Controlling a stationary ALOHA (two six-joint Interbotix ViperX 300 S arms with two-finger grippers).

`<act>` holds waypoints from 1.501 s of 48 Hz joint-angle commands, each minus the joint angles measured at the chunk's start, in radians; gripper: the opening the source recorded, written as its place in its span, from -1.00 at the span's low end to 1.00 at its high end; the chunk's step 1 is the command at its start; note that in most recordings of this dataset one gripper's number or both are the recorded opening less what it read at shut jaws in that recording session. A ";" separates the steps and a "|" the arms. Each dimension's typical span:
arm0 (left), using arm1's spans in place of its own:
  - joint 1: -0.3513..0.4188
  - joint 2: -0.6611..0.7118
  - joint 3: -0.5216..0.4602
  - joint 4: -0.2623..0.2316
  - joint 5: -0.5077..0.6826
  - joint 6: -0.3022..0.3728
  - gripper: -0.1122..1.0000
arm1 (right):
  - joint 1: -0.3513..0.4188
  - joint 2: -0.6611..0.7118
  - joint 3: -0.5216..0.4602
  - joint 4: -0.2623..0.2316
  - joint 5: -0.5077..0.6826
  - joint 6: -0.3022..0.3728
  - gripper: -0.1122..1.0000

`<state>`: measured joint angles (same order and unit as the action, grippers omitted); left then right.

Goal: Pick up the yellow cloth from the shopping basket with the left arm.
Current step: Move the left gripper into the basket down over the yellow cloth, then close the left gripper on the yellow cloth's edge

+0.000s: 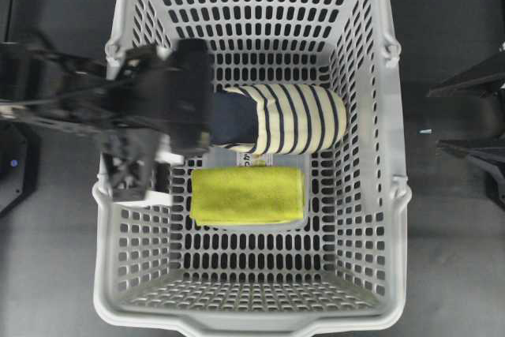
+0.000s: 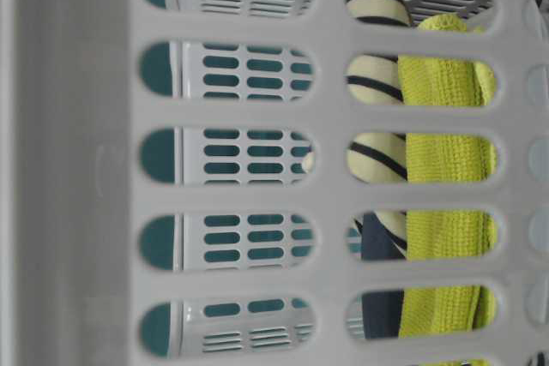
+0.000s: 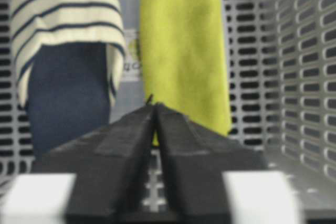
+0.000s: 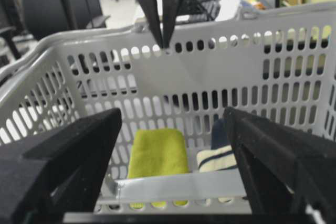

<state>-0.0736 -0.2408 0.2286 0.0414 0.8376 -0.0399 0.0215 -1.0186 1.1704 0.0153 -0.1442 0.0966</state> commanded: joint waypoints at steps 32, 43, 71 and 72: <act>-0.060 0.428 -0.236 0.003 0.163 -0.055 0.82 | 0.002 -0.008 -0.018 0.003 -0.003 -0.002 0.56; -0.057 0.448 -0.147 0.005 0.043 -0.067 0.82 | 0.002 -0.015 -0.014 0.003 -0.003 -0.002 0.56; -0.066 0.388 -0.091 0.005 -0.011 -0.044 -0.50 | 0.002 -0.015 -0.005 0.003 0.006 -0.003 0.55; -0.066 0.385 -0.091 0.005 -0.009 -0.044 -0.50 | 0.002 -0.015 -0.003 0.003 0.006 -0.003 0.55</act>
<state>-0.1350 0.1795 0.1442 0.0414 0.8299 -0.0859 0.0215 -1.0400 1.1735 0.0138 -0.1319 0.0951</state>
